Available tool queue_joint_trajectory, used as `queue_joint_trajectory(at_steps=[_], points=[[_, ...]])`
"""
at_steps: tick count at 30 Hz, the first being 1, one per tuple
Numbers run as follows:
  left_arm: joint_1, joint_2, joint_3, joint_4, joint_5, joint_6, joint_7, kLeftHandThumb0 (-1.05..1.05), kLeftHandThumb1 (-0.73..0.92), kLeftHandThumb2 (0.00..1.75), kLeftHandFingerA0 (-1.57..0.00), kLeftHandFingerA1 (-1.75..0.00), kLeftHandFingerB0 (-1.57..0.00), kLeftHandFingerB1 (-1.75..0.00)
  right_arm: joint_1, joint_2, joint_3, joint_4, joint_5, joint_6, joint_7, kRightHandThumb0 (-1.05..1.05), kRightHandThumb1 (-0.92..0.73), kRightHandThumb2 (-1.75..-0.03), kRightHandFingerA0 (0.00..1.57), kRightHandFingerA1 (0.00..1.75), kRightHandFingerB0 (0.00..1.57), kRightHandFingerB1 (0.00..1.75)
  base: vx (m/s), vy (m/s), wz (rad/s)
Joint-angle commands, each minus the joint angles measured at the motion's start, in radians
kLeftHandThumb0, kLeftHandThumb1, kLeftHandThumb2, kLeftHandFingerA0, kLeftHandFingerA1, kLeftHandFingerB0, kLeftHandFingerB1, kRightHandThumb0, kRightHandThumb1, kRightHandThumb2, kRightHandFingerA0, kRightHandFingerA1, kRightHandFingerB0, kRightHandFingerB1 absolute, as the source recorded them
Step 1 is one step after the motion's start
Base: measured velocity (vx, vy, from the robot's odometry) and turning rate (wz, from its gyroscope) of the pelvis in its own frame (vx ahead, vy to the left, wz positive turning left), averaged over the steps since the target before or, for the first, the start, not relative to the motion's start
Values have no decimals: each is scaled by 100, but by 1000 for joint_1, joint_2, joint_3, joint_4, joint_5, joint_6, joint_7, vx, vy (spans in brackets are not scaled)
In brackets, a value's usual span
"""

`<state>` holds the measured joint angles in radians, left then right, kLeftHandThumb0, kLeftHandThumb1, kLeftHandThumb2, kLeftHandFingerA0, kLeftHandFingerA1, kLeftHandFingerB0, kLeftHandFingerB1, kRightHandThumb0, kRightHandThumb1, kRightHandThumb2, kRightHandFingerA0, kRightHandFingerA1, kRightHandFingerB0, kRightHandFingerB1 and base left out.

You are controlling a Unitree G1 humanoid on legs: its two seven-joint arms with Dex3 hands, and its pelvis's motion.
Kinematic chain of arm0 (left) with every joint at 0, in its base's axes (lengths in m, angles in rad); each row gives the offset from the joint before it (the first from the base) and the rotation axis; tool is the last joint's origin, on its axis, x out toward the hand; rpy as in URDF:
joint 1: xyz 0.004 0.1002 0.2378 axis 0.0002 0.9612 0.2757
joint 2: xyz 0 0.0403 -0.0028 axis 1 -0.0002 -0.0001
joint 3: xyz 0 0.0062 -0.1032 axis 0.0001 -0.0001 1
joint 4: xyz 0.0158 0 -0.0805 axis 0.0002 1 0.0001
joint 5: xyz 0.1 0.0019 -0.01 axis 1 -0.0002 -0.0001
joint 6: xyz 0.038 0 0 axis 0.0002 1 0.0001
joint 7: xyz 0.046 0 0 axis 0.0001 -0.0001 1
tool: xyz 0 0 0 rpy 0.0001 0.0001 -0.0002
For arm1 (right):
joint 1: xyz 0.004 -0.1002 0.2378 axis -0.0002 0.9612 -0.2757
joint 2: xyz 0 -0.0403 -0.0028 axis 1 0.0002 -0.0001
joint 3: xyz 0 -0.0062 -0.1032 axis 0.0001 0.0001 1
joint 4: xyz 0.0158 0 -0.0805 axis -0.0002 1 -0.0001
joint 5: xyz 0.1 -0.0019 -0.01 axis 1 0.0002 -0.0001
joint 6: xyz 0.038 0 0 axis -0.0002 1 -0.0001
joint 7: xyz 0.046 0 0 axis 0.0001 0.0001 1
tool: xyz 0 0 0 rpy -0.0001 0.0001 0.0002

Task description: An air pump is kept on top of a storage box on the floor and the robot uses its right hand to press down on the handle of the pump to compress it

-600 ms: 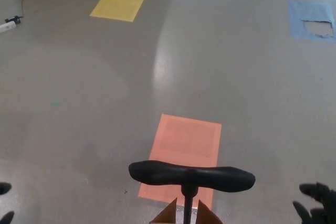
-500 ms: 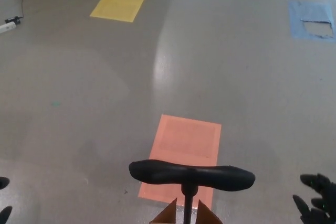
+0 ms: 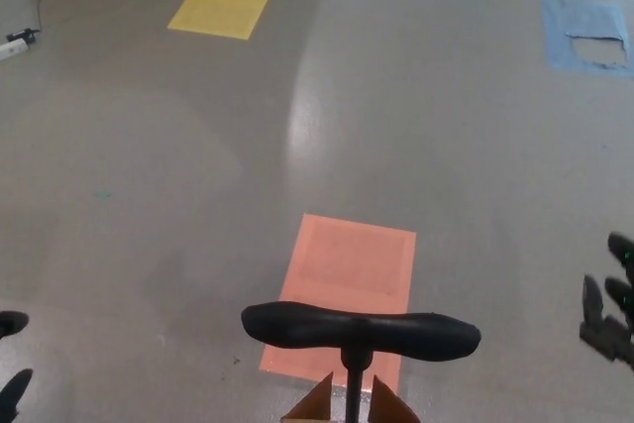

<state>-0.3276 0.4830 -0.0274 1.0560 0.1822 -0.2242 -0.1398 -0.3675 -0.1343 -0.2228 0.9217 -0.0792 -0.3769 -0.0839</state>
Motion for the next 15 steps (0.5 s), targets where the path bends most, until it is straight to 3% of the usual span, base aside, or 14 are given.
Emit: queue_joint_trajectory(at_steps=[1, 2, 8, 9, 12, 13, 14, 15], points=[[-65, 47, -4, 15, 9, -48, -37, -29, 60, 110, -6, -50, -6, -49, 122, 26, -121, -554, 294, -122, 62, -70, -85, -67, 22, 29, 20, 28, 0, 0, 0], [-66, 46, -6, 16, 10, -47, -39, -53, 85, 66, -22, -33, -18, -29, 130, 29, -126, -639, 326, -96, 63, -67, -84, -66, 23, 29, 22, 29, 0, 0, 0], [-57, 47, -4, 15, 6, -54, -47, -52, 84, 65, -22, -33, -17, -29, 158, 4, -136, -1011, 358, -11, 23, -67, -80, -64, 26, 31, 21, 29, 0, 0, 0], [-55, 46, -6, 13, 8, -48, -46, -51, 85, 66, -22, -33, -17, -29, 143, -48, -139, -1163, 392, 57, 27, -66, -82, -64, 28, 31, 24, 30, 0, 0, 0], [-54, 45, -7, 15, 8, -46, -49, -51, 85, 66, -21, -33, -16, -29, 109, -106, -147, -1285, 414, 117, 40, -65, -82, -65, 27, 31, 22, 29, 0, 0, 0], [-55, 46, -10, 17, 10, -39, -52, -30, 65, 113, -1, -48, -1, -46, 63, -149, -140, -1370, 418, 188, 39, -69, -83, -66, 24, 29, 19, 28, 0, 0, 0], [-53, 47, -13, 19, 14, -39, -52, -52, 86, 66, -20, -32, -15, -28, 21, -199, -132, -1425, 435, 236, 61, -71, -86, -67, 17, 28, 11, 24, 0, 0, 0], [-51, 47, -15, 19, 17, -43, -50, -52, 86, 66, -20, -32, -15, -28, -9, -240, -127, -1451, 454, 261, 90, -71, -86, -67, 17, 28, 11, 24, 0, 0, 0]])
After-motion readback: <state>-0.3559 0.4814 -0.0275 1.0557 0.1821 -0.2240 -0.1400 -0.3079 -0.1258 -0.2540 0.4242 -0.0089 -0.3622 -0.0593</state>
